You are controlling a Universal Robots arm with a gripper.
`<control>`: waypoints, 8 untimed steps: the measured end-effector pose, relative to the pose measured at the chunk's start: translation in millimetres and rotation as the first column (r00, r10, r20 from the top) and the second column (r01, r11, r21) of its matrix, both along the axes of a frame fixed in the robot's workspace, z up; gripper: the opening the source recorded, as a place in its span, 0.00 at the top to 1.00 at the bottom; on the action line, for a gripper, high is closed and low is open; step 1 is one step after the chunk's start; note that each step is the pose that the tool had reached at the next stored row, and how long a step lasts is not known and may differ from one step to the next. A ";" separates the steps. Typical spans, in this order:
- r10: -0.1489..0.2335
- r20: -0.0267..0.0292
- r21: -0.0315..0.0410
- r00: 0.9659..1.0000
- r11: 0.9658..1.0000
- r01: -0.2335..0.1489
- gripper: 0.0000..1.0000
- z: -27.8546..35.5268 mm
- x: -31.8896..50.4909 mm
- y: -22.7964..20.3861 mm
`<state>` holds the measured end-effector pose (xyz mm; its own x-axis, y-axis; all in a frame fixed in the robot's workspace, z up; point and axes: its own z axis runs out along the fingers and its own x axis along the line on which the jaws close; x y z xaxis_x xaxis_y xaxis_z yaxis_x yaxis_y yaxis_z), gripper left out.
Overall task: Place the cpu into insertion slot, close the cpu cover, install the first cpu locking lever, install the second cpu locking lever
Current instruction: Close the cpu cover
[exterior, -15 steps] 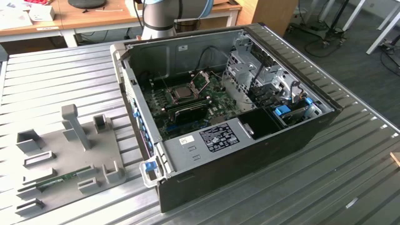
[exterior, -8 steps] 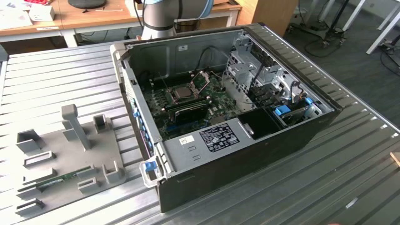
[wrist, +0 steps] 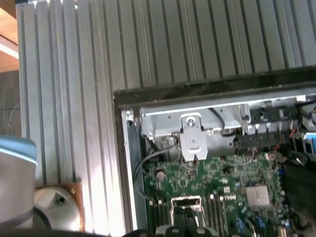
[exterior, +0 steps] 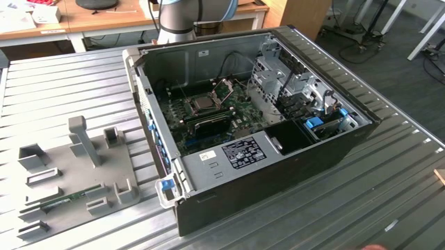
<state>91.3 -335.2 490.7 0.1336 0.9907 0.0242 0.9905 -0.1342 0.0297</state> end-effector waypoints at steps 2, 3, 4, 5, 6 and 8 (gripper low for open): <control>0.000 0.000 0.000 1.000 1.000 0.000 0.89 -1.3 -2.8 0.2; 0.000 0.000 0.000 1.000 1.000 0.000 0.89 -1.3 -2.8 0.1; 0.000 0.000 0.000 1.000 1.000 0.000 0.89 -1.3 -2.8 0.2; 0.000 0.000 0.000 1.000 1.000 0.000 0.89 -1.3 -2.8 0.2; 0.000 0.000 0.000 1.000 1.000 0.000 0.89 -1.3 -2.8 0.2; 0.000 0.000 0.000 1.000 1.000 0.000 0.89 -1.3 -2.8 0.2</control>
<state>88.4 -335.0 489.4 0.1335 0.9907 0.0242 0.9905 -0.1342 0.0300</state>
